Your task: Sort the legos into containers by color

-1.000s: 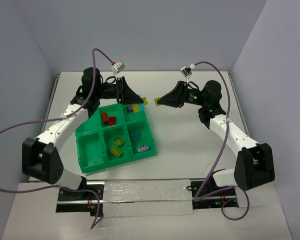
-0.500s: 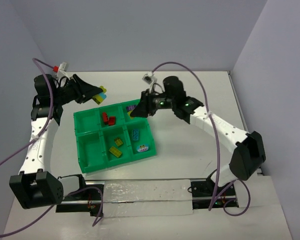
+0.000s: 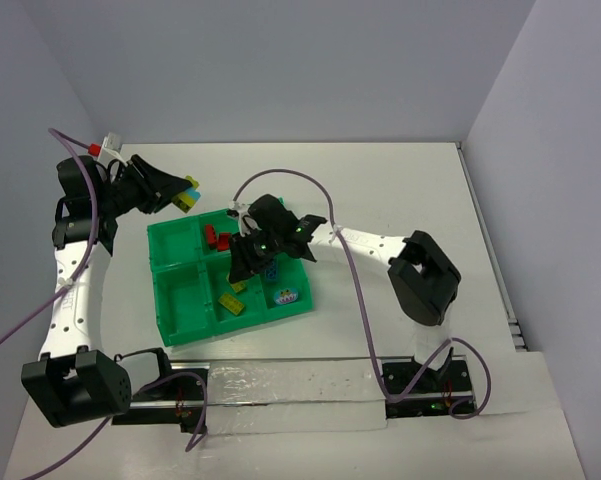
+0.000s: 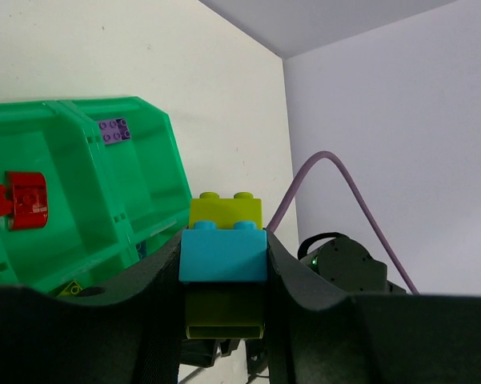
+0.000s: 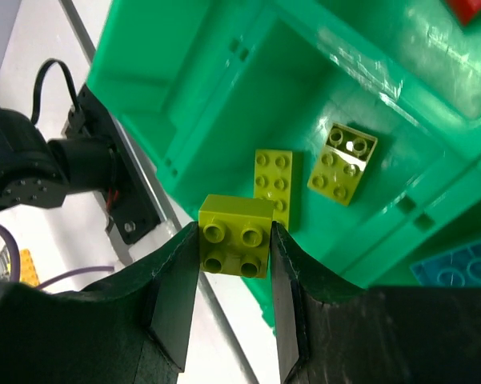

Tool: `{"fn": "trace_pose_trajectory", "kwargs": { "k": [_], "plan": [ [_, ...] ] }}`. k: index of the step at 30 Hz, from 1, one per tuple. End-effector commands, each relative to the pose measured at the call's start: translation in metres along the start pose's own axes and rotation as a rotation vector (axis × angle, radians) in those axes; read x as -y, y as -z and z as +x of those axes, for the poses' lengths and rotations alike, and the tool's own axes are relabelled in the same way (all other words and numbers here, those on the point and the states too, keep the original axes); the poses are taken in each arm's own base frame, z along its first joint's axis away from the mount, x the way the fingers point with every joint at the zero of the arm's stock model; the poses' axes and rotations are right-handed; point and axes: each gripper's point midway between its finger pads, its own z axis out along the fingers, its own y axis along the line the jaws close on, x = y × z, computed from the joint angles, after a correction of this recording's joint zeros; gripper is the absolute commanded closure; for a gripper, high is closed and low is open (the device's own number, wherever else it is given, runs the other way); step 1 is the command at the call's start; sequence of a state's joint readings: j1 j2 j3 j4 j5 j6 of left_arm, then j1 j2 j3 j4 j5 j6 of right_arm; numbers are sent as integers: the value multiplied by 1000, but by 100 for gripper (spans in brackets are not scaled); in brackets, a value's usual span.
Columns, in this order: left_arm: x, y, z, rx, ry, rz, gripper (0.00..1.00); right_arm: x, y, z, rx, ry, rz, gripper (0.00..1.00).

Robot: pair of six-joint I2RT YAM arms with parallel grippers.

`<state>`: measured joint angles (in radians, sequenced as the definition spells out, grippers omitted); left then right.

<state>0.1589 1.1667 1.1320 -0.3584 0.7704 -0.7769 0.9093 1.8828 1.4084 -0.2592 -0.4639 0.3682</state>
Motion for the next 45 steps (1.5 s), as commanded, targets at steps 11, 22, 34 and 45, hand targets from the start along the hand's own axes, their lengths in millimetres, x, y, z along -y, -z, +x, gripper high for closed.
{"fn": "trace_pose_trajectory", "kwargs": {
  "k": [11,22,34,45],
  "plan": [
    [30,0,-11,-32,-37,120,100,-15,59,-59,180,134,80,30],
    [60,-41,70,-357,-145,345,100,-5,213,-105,509,84,7,30],
    [110,-34,76,-385,-211,551,100,-55,220,-116,528,43,-368,28],
    [125,-22,92,-446,-261,641,100,-61,214,-130,523,0,-470,29]
  ]
}}
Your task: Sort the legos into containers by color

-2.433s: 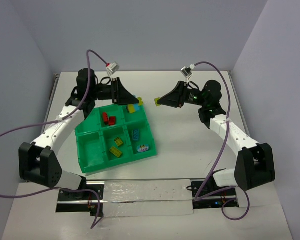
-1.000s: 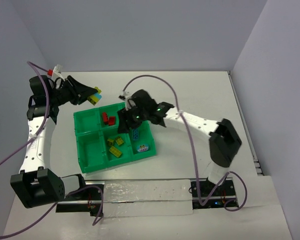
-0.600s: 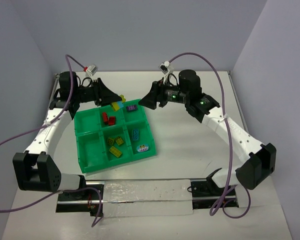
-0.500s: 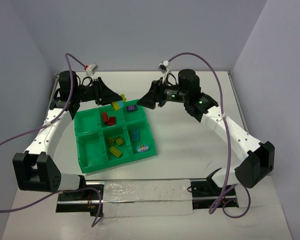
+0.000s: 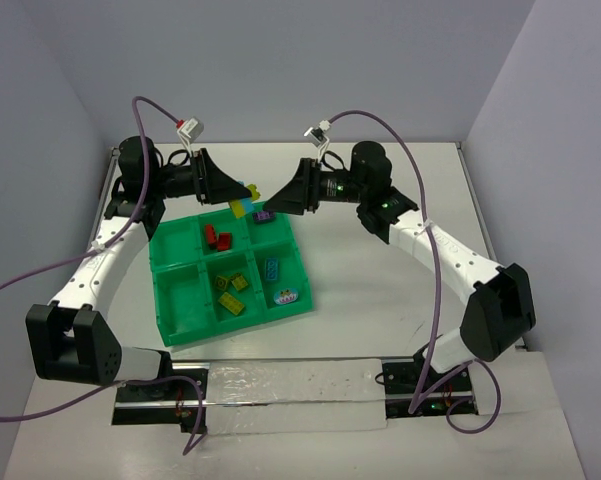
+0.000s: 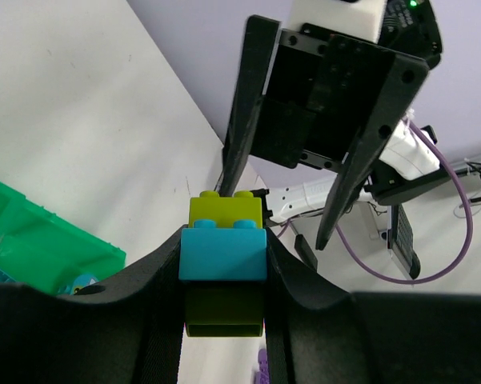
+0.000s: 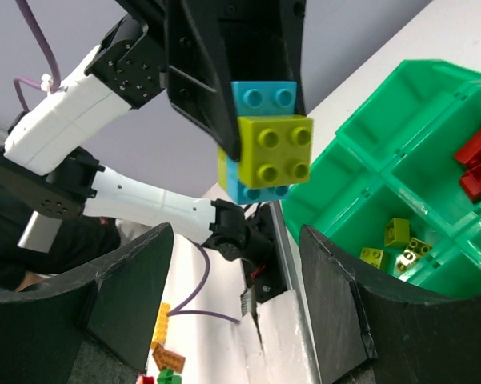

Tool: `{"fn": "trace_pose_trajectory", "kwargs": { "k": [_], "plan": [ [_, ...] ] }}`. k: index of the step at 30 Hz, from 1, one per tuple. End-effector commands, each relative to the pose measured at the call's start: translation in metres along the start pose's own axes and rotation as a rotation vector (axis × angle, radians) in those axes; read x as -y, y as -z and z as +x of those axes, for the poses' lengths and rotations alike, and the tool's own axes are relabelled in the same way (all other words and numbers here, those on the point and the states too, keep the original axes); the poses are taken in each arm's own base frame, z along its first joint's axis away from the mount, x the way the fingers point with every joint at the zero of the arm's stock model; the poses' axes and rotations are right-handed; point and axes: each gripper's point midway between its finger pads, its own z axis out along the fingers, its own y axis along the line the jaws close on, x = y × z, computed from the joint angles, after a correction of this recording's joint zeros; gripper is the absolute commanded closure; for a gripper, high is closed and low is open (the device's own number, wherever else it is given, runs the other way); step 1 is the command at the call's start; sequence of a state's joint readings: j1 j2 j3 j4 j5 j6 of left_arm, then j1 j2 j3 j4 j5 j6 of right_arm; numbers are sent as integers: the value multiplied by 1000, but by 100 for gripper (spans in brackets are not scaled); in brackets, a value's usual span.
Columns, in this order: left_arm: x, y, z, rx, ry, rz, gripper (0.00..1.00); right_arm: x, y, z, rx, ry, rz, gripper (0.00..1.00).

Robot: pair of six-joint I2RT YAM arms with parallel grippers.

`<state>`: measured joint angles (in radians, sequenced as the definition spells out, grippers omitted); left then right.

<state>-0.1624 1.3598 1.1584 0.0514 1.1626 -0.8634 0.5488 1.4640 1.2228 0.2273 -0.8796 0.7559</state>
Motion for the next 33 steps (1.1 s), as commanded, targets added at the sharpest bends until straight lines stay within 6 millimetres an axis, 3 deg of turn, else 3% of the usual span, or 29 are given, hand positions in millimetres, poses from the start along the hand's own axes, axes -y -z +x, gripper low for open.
{"fn": "trace_pose_trajectory", "kwargs": {
  "k": [1,9,17,23,25,29,31,33],
  "plan": [
    [30,2,-2,-16,-113,83,100,-12,-5,-14,18,21,-77,29],
    [33,1,-1,-28,-121,93,100,-10,-16,-22,19,5,-118,30],
    [34,1,2,-38,-120,97,100,-15,-23,-26,14,-15,-197,44],
    [34,1,3,-40,-121,95,100,-17,-27,-24,-2,-34,-236,48],
    [33,1,3,-41,-118,94,100,-18,-28,-22,-13,-39,-251,56],
    [31,0,2,-40,-118,90,100,-19,-29,-21,-9,-47,-262,88],
    [31,0,1,-35,-122,84,100,-18,-28,-20,-8,-48,-262,95],
    [29,0,0,-32,-120,73,87,-17,-27,-17,-7,-55,-256,100]
  ]
}}
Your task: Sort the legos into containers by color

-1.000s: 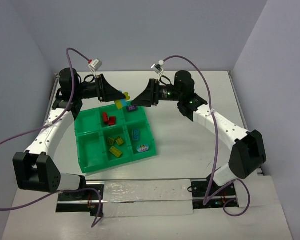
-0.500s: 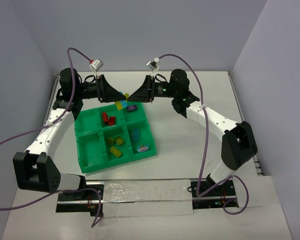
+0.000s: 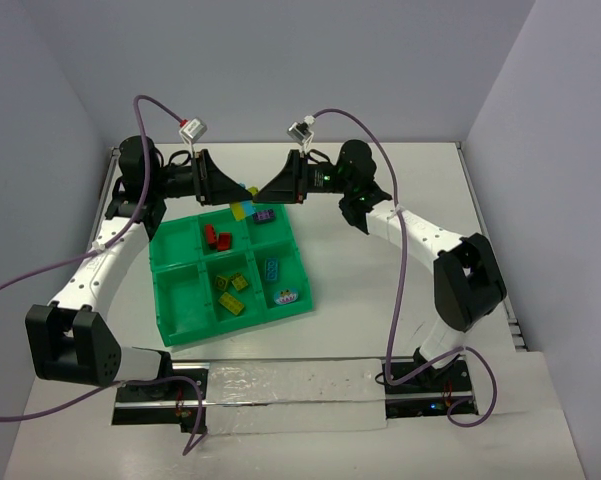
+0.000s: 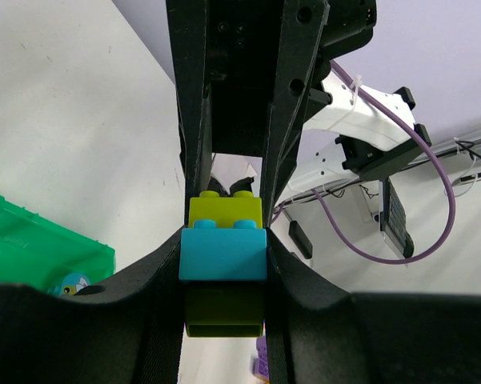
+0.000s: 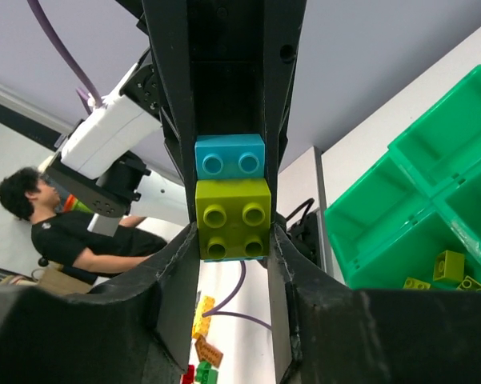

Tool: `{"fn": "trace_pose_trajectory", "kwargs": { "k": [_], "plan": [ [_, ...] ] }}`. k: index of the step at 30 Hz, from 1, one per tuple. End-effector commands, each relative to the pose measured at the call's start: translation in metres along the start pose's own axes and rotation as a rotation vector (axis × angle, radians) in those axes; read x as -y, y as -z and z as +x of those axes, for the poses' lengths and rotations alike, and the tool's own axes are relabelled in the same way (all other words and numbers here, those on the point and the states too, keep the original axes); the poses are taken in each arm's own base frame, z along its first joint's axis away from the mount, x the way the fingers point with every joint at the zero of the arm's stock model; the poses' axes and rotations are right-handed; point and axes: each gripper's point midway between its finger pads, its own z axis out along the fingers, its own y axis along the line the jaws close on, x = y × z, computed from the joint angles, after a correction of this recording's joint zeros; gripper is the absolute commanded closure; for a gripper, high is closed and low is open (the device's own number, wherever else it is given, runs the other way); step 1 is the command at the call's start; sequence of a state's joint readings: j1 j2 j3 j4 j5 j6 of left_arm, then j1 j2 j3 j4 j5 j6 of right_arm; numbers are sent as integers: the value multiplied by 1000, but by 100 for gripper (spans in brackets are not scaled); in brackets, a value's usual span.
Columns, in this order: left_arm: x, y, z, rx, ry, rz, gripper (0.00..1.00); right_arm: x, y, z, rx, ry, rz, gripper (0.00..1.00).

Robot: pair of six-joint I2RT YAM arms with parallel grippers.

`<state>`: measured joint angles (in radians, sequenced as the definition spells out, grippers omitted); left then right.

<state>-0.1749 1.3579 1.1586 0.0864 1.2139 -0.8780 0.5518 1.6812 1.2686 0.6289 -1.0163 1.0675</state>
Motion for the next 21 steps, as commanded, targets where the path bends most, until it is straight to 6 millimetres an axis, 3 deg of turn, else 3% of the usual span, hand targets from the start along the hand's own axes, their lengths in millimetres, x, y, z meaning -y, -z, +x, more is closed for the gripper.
{"fn": "trace_pose_trajectory", "kwargs": {
  "k": [1,5,8,21],
  "plan": [
    [15,0,-7,5,-97,12,75,-25,-2,-7,20,69,-63,100],
    [14,0,-8,8,-96,-3,27,-21,0,-4,30,60,-51,100],
    [12,0,-8,11,-94,-14,16,-21,1,-3,35,58,-46,100],
    [4,8,8,0,-52,-58,19,-13,6,-2,56,40,-20,100]
  ]
}}
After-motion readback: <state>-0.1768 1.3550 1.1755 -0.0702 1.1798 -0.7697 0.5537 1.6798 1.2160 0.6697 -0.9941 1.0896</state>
